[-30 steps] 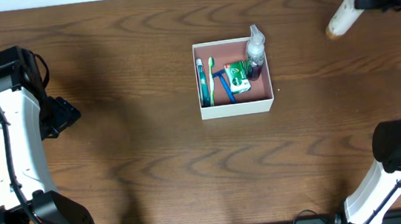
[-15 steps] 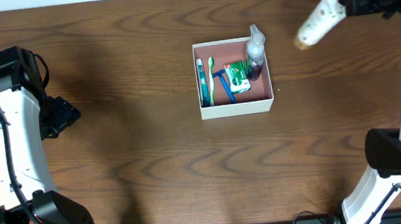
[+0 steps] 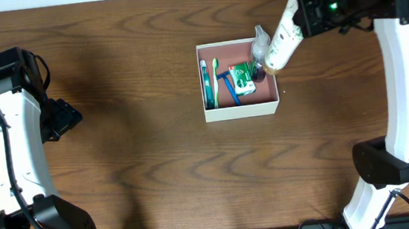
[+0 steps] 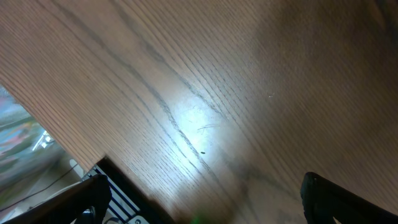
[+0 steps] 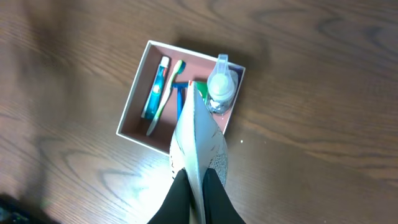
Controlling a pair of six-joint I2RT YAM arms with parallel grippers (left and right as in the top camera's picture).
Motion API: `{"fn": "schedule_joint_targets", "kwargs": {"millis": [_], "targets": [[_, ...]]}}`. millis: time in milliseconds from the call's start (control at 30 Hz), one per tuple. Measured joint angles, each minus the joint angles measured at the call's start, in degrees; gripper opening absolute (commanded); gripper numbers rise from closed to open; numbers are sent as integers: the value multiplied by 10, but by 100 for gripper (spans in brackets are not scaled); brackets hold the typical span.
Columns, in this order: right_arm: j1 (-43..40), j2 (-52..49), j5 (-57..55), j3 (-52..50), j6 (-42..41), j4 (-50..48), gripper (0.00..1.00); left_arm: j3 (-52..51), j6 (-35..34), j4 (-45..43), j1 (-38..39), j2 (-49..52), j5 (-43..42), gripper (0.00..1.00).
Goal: Pack container
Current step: 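Lift the tube and carry it over the pink box, then lower the tube upright into the box's right side and release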
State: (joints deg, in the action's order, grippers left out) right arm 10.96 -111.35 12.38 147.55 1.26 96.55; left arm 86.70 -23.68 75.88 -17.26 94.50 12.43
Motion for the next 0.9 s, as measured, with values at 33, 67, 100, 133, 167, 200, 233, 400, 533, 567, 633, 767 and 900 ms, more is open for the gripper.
{"fn": "schedule_joint_targets", "kwargs": {"millis": [33, 67, 100, 133, 167, 200, 233, 400, 533, 567, 633, 767, 900], "targets": [[6, 0, -5, -3, -2, -1, 1, 0, 0, 0, 0, 0, 0, 98], [13, 0, -9, -6, -4, -2, 1, 0, 0, 0, 0, 0, 0, 98], [20, 0, -14, -10, -7, -3, 1, 0, 0, 0, 0, 0, 0, 98], [28, 0, -19, -17, -11, -4, 1, 0, 0, 0, 0, 0, 0, 98], [33, 0, -23, -21, -14, -5, 1, 0, 0, 0, 0, 0, 0, 98], [38, 0, -29, -29, -21, -8, 1, 0, 0, 0, 0, 0, 0, 98], [43, 0, -33, -35, -28, -12, 2, 0, 0, 0, 0, 0, 0, 98], [67, 0, -83, -90, -78, -37, 1, 0, 0, 0, 0, 0, 0, 98], [85, 0, -135, -137, -113, -56, 1, 0, 0, 0, 0, 0, 0, 98], [89, 0, -145, -150, -118, -64, 1, 0, 0, 0, 0, 0, 0, 98], [94, 0, -158, -172, -127, -80, 1, 0, 0, 0, 0, 0, 0, 98], [99, 1, -165, -206, -139, -116, 1, 0, 0, 0, 0, 0, 0, 98], [100, 5, -165, -234, -145, -132, 1, 0, 0, 0, 0, 0, 0, 98]]}}
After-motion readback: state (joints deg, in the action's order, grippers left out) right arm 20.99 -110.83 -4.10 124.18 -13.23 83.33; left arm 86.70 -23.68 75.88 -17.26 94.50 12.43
